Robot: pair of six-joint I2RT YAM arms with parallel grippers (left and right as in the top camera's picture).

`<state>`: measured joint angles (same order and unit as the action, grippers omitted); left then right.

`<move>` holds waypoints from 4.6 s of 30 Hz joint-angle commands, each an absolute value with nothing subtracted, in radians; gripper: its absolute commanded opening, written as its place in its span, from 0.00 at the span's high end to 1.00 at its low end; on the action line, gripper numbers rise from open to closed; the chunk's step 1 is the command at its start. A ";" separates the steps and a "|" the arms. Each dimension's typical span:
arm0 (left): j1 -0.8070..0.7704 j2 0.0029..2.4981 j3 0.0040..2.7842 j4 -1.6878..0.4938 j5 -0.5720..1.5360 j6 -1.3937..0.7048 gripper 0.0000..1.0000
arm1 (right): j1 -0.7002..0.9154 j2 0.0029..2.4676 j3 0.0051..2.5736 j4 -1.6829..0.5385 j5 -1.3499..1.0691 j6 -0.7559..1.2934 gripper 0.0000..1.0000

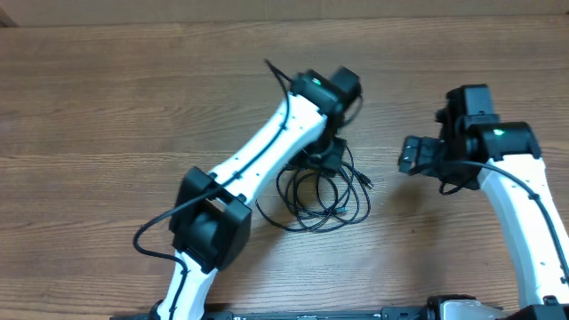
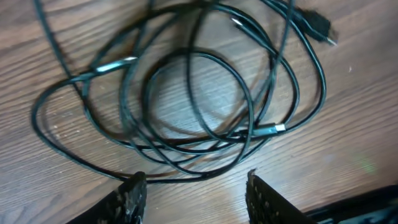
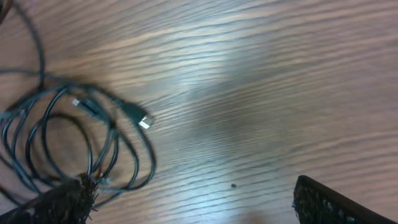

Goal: Untangle cables

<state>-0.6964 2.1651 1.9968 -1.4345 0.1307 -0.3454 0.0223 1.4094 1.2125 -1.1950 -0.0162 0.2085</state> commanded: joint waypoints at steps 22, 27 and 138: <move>-0.741 2.188 1.609 -0.963 0.107 -0.397 0.53 | -0.243 1.348 1.240 -1.225 -0.115 0.236 0.00; -0.741 2.183 1.601 -0.941 0.139 -0.383 0.96 | -0.243 1.348 1.240 -1.225 -0.115 0.236 0.00; -0.550 1.909 2.631 -1.496 0.057 -0.255 0.96 | 0.267 1.348 1.239 -0.516 -0.282 0.078 0.89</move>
<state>-0.5484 1.9079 2.6331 -1.4593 0.0578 -0.2371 0.2710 1.3693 1.2140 -0.5106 -0.6186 -0.1032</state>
